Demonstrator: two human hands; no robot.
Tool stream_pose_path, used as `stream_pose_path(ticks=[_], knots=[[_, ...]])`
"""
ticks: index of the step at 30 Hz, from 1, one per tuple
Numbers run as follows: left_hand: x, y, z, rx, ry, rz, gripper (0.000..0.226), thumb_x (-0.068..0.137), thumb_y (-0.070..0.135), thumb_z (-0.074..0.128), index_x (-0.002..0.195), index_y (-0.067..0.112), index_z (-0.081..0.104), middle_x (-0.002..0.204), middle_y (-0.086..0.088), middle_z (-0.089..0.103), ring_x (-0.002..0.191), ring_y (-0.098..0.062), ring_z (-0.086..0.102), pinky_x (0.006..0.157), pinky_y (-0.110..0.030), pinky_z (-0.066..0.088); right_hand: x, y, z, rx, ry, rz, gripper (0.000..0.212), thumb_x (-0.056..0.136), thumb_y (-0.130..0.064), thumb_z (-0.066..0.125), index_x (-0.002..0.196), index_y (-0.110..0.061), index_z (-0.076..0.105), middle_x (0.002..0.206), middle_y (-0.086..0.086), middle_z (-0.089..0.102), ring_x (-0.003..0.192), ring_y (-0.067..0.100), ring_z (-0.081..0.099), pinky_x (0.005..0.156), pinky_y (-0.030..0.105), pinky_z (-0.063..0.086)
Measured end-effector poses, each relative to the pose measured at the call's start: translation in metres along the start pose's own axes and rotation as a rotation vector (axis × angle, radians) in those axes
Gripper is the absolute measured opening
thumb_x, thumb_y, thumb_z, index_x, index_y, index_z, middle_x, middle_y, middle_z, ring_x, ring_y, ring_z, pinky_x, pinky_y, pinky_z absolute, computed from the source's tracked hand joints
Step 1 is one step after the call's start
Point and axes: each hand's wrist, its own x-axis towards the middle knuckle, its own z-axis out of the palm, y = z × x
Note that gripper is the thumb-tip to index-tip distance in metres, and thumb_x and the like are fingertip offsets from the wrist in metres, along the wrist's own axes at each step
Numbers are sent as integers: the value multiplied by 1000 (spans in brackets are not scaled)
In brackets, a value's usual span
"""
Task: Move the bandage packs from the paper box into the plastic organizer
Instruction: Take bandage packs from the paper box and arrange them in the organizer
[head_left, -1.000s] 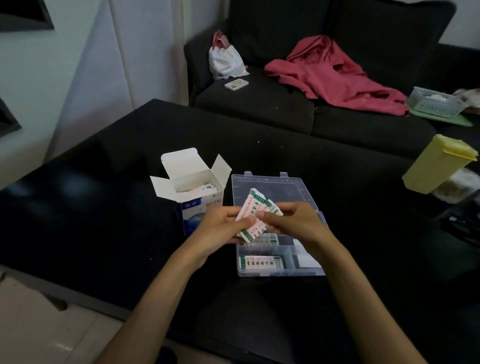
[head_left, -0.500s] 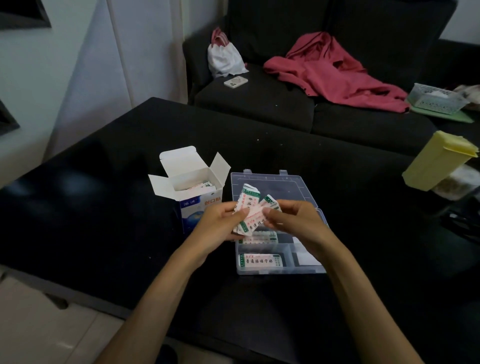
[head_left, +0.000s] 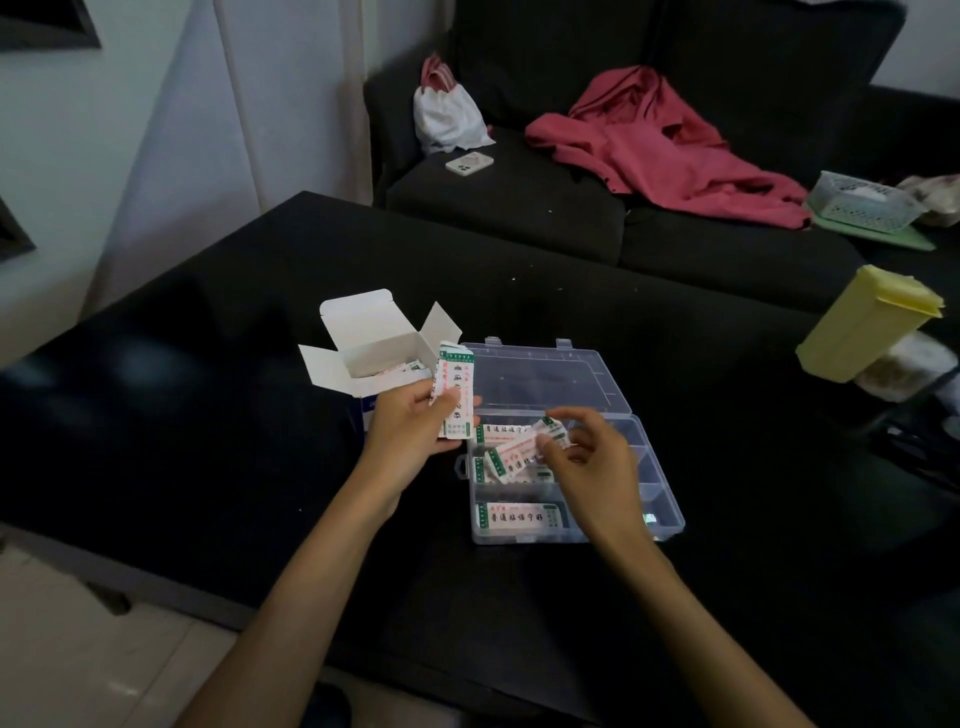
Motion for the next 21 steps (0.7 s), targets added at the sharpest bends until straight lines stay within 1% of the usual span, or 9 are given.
stream_pose_path(ticks=[4, 6, 9, 11, 12, 14, 17, 19, 21], knots=[[1, 0, -2, -5, 12, 0, 22, 98, 12, 49, 115, 19, 61, 92, 10, 70, 84, -2, 68, 65, -15, 56, 1, 0, -1, 16, 27, 10, 17, 87, -12, 65, 96, -23, 54, 96, -10, 60, 77, -2, 64, 58, 14, 53], [1, 1, -2, -9, 11, -6, 22, 98, 12, 49, 115, 18, 61, 90, 11, 69, 80, 0, 68, 63, -15, 55, 2, 0, -1, 12, -38, 32, 20, 85, -12, 67, 93, -24, 53, 93, -5, 63, 79, 4, 66, 58, 15, 54], [1, 1, -1, -9, 0, -22, 21, 98, 12, 49, 113, 20, 61, 90, 12, 67, 79, 1, 66, 61, -14, 55, 4, 1, -2, -98, -147, 48, 28, 83, -15, 70, 102, -26, 55, 84, -1, 70, 77, 7, 68, 64, 23, 57], [1, 0, -1, -4, -10, -36, 20, 97, 11, 50, 107, 23, 62, 89, 13, 68, 78, 2, 66, 61, -14, 54, 7, 0, -2, -165, -167, 40, 23, 83, -18, 71, 100, -28, 60, 80, -1, 70, 73, 9, 67, 65, 25, 57], [1, 0, 0, -2, -18, -44, 19, 97, 11, 50, 105, 24, 62, 89, 12, 68, 78, 1, 66, 61, -15, 55, 9, 1, -2, -207, -167, 24, 17, 83, -20, 72, 96, -28, 64, 78, -3, 69, 69, 7, 65, 62, 22, 54], [1, -1, 0, 2, -33, -61, 19, 97, 12, 51, 105, 24, 63, 91, 9, 70, 80, -1, 67, 61, -16, 55, 10, -1, -4, -326, -189, -13, 9, 83, -22, 71, 91, -25, 70, 78, -8, 68, 61, 0, 57, 54, 12, 43], [1, -1, 0, -17, -46, -88, 18, 97, 12, 51, 102, 25, 63, 90, 7, 71, 82, -3, 67, 60, -15, 55, 13, -2, -5, -436, -231, -31, 5, 82, -25, 72, 87, -26, 74, 88, -12, 69, 56, -7, 51, 52, 8, 38], [0, 0, 0, -26, -65, -106, 18, 97, 14, 50, 104, 24, 64, 92, 5, 72, 85, -3, 67, 61, -15, 55, 16, -4, -7, -472, -244, -5, 4, 79, -28, 74, 83, -29, 74, 95, -12, 67, 65, -4, 54, 59, 12, 42], [0, 0, 1, -43, -75, -125, 17, 97, 15, 51, 100, 25, 65, 91, 6, 73, 83, -2, 68, 63, -15, 54, 19, -5, -8, -523, -254, 21, 4, 77, -32, 76, 81, -31, 74, 102, -8, 64, 86, 3, 56, 71, 22, 47]])
